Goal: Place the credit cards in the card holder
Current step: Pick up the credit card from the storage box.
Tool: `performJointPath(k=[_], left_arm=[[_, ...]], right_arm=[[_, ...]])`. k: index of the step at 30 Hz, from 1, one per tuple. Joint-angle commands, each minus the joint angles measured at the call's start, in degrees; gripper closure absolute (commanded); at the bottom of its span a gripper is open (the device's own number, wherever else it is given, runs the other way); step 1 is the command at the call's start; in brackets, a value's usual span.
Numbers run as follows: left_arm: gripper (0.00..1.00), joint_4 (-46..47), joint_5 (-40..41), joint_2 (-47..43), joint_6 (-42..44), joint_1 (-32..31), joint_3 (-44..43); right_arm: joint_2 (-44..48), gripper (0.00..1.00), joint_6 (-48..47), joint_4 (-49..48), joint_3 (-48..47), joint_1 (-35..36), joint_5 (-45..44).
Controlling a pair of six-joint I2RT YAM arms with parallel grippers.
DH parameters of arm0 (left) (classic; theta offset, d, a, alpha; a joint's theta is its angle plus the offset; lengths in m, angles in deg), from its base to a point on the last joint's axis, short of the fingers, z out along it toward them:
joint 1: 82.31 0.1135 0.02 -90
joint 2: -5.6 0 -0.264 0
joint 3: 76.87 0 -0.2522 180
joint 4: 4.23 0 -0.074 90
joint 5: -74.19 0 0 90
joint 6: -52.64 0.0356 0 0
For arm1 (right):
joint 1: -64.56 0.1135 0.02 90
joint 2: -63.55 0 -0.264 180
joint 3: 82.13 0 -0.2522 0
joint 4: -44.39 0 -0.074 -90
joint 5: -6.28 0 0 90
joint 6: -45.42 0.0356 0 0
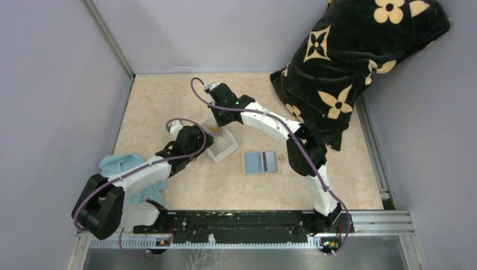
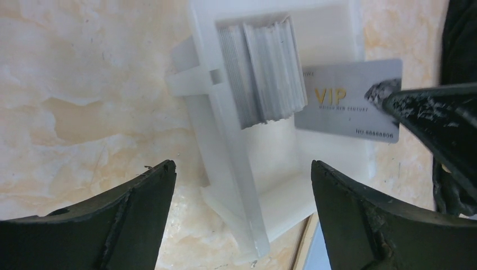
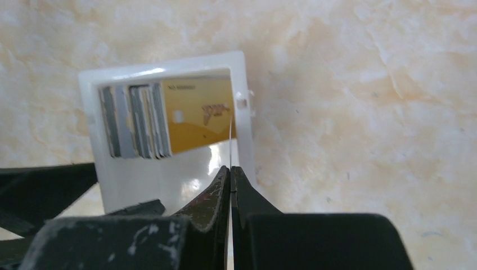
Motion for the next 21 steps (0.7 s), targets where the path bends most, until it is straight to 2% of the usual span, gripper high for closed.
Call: performJointPath(k=[1,9,18,21], left_arm=[[0.04,0.11,0.86,-3.08,5.77,0.26,-2.21],[0.04,5.99,-7.03,-6.75,15.99,0.26,-3.36],[0.08,17.24,-26.89,-14.11,24.38,0.26,0.01],[0.17,20.77,-35.23,-15.53,25.5,0.22,1.08]], right_arm=[[9.1,1.0,-2.71,-3.08,3.88,0.86,-6.17],[19.0,1.0,-2.04,-4.02,10.11,0.88,-4.77],[37.46,1.0,0.54,-1.73,26.44,0.65,3.16],[45.86,1.0,2.13,-2.64,34.49,0.16,7.04]])
